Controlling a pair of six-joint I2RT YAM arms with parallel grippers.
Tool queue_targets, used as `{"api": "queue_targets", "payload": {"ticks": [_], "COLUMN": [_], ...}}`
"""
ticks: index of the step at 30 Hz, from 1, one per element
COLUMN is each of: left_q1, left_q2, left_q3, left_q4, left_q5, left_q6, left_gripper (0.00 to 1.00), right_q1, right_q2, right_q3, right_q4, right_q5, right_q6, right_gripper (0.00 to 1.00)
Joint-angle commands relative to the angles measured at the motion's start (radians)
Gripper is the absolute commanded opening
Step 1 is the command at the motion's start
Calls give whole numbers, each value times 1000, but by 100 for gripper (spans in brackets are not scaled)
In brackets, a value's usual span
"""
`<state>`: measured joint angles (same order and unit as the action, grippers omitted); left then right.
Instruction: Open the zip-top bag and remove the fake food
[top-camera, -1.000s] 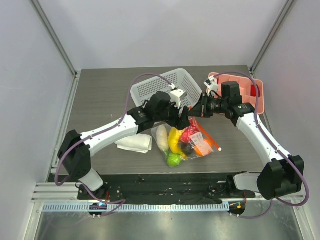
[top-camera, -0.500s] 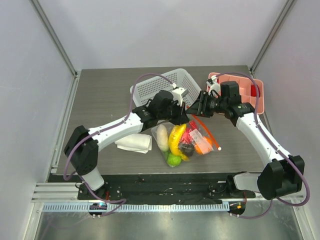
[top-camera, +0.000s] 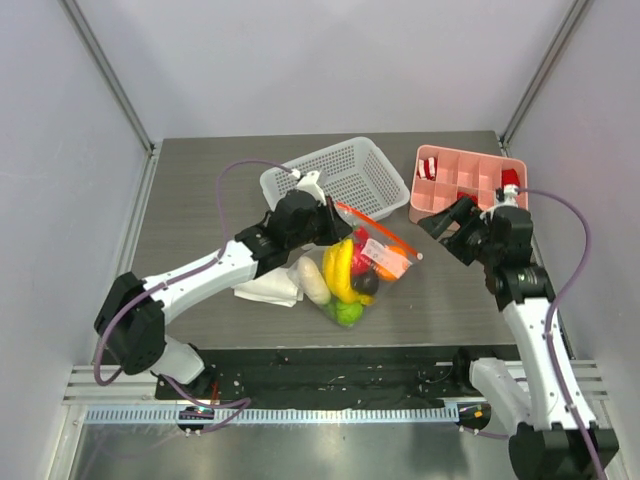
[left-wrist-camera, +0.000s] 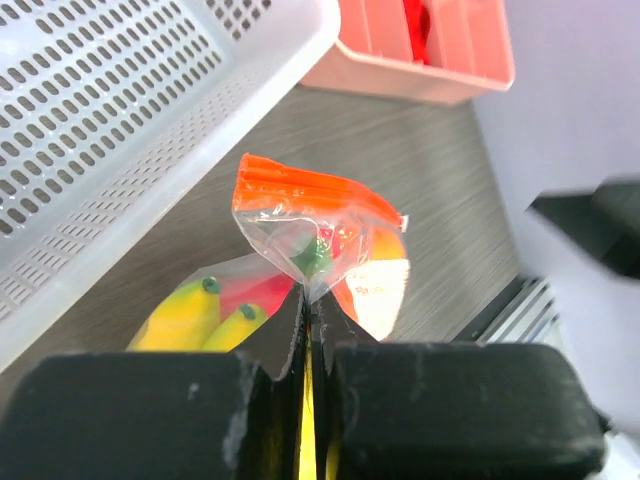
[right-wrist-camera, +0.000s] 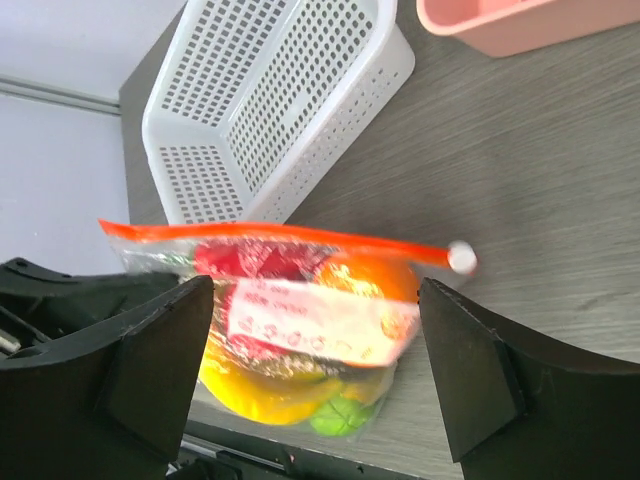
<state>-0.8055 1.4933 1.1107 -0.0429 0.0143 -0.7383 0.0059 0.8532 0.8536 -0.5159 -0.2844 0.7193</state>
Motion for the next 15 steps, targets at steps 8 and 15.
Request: {"api": "queue_targets", "payload": {"ticks": [8, 15], "left_q1": [11, 11], "left_q2": [-100, -79], "left_q3": [-149, -186], "left_q4": [340, 420], "left_q5": [-21, 35], "left_q6": [-203, -256], "left_gripper": [0, 0], "right_q1": [-37, -35], "right_q2": [-165, -100], "right_q3": [-603, -666], "right_q4": [922, 967], "right_q5": [-326, -262], "right_q6": [338, 279], "right_gripper": [88, 88]}}
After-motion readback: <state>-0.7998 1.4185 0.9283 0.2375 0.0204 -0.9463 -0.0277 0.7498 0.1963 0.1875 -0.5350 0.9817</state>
